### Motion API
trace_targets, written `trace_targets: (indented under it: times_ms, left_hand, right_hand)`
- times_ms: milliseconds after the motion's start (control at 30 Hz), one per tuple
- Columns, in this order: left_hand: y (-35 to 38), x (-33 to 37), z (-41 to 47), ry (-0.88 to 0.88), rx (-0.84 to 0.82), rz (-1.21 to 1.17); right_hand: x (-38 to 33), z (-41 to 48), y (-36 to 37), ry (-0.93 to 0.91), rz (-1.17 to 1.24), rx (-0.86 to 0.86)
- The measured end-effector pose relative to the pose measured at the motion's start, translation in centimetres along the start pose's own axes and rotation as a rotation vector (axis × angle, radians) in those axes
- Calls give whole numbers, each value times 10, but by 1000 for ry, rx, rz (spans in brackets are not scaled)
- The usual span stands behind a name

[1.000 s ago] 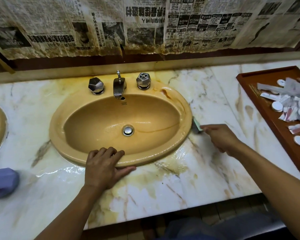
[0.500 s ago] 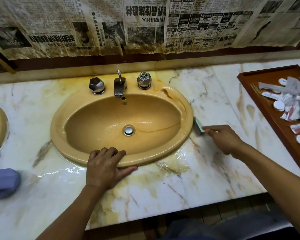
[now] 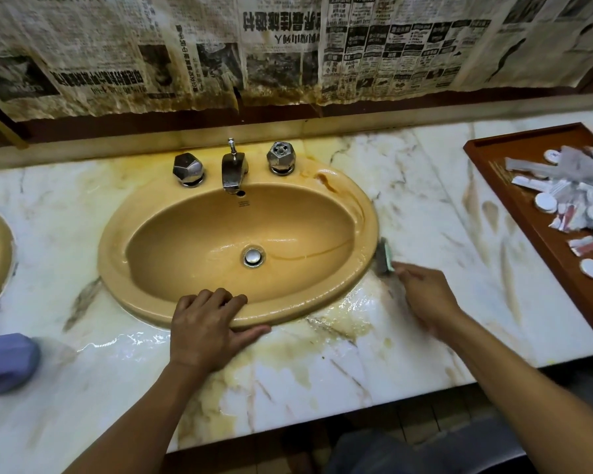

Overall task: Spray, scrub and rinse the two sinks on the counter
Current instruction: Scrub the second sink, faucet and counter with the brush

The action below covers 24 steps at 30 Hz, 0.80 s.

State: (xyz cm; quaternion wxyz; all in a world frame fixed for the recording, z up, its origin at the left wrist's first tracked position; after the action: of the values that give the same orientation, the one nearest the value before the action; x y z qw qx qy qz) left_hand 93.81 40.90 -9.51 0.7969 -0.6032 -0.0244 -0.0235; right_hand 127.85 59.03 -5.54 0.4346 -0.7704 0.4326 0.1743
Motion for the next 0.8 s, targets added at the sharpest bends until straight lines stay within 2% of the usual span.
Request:
trace_targets:
  times_ms: [67, 167, 267, 367, 500, 633, 800]
  left_hand:
    - [-1, -1, 0, -5, -8, 0]
    - [-2, 0, -1, -5, -18, 0]
    - [-2, 0, 0, -7, -4, 2]
    - [-3, -1, 0, -8, 16, -5]
    - [-3, -1, 1, -10, 27, -21]
    - [-2, -3, 0, -11, 46, -33]
    - [-1, -3, -1, -21, 44, -48]
  right_hand:
    - [4, -24, -4, 13, -19, -36]
    - [-28, -20, -20, -165, -129, 108]
    - [-77, -2, -15, -299, -429, 136]
    - [-105, 26, 4, -300, -673, 95]
    - [-139, 47, 22, -294, -584, 119]
    - [-143, 44, 32, -391, -609, 8]
    - [-143, 61, 11, -373, -651, 78]
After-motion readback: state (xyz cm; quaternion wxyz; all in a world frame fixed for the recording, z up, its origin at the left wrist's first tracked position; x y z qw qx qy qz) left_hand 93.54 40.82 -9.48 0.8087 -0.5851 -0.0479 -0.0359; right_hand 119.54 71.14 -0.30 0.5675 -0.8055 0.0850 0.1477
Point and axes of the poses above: each hand's wrist, its own z-axis towards the middle knuckle, its own y-axis out of the palm, x = y × z, the point moved 2 cm from there along z, towards the middle knuckle, and after that the axes turned 8 degrees about y, right-handed, at the moved point
